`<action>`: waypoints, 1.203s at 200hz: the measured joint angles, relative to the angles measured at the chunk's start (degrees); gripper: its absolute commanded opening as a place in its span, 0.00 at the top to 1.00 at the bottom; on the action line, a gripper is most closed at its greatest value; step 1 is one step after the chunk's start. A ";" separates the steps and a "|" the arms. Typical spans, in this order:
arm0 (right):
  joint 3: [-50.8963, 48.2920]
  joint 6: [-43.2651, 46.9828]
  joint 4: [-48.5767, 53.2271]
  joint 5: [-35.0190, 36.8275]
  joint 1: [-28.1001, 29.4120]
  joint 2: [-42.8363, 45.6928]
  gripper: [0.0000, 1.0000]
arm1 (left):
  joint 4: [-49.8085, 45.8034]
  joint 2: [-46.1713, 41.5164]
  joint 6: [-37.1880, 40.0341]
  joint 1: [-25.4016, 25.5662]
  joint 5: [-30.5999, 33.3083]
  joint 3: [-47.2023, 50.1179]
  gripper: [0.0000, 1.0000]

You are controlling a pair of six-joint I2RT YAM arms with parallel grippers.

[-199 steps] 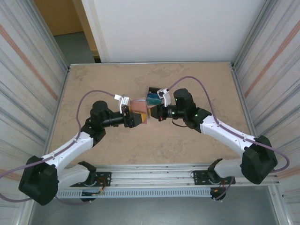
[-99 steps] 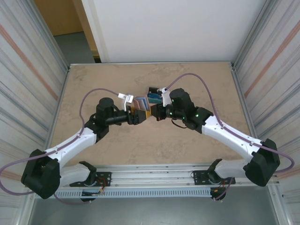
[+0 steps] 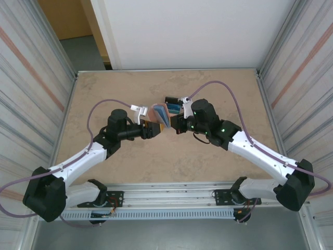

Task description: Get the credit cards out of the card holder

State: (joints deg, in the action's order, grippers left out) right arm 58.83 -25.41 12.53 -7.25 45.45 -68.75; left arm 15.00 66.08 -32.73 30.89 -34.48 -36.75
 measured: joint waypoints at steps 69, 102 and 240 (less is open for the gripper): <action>0.00 0.31 0.72 1.22 0.35 0.63 1.00 | -1.49 -0.39 1.01 -0.02 0.20 0.00 0.98; 0.00 0.46 0.79 1.29 0.35 1.03 1.00 | -1.60 -0.87 1.20 -0.02 0.35 0.00 1.00; 0.66 13.09 3.32 -0.13 2.93 -2.99 0.33 | -6.32 -2.36 1.22 -0.02 -2.40 -1.64 1.00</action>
State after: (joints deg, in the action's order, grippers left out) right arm 59.48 -12.32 15.86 -7.38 48.38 -71.75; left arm 8.69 63.72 -31.51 30.87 -36.88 -38.39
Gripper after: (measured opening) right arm 0.665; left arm 0.063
